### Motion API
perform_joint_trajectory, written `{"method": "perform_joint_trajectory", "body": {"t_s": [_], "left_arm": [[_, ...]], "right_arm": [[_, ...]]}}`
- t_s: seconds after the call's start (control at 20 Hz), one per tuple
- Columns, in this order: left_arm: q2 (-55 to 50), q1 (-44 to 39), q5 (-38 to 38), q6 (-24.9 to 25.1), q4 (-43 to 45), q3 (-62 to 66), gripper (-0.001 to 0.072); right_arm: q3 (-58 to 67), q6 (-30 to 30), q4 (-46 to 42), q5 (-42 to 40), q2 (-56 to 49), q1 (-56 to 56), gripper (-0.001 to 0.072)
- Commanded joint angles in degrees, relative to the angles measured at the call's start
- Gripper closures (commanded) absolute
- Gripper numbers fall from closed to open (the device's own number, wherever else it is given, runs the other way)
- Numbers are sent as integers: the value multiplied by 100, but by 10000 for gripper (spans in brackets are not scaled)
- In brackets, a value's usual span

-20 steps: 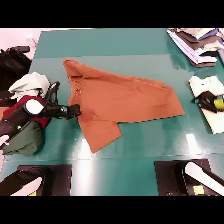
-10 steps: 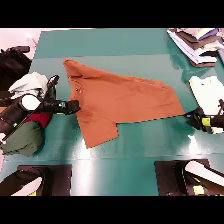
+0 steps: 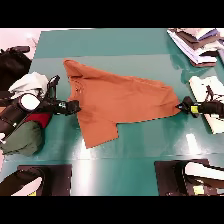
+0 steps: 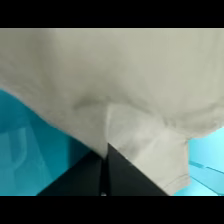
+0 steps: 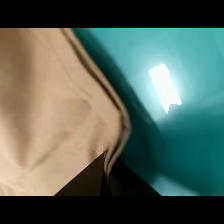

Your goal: Fold the shirts.

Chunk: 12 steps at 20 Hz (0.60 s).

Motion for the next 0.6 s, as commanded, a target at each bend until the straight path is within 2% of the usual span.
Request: {"method": "perform_joint_trajectory", "body": {"t_s": [0.0, 0.2, 0.4, 0.55], "left_arm": [[79, 4, -9, 0, 11, 387, 684], [780, 2, -37, 0, 734, 2253, 684], [1425, 2, -31, 0, 1475, 4996, 684], [1480, 2, -210, 0, 1624, 6835, 684]], "right_arm": [[415, -50, 105, 232, 289, 345, 695], [1886, -70, 116, 581, 1513, 540, 695], [4063, -70, 85, 382, 2629, 568, 695], [5477, -46, -256, 308, 3060, 568, 695]]}}
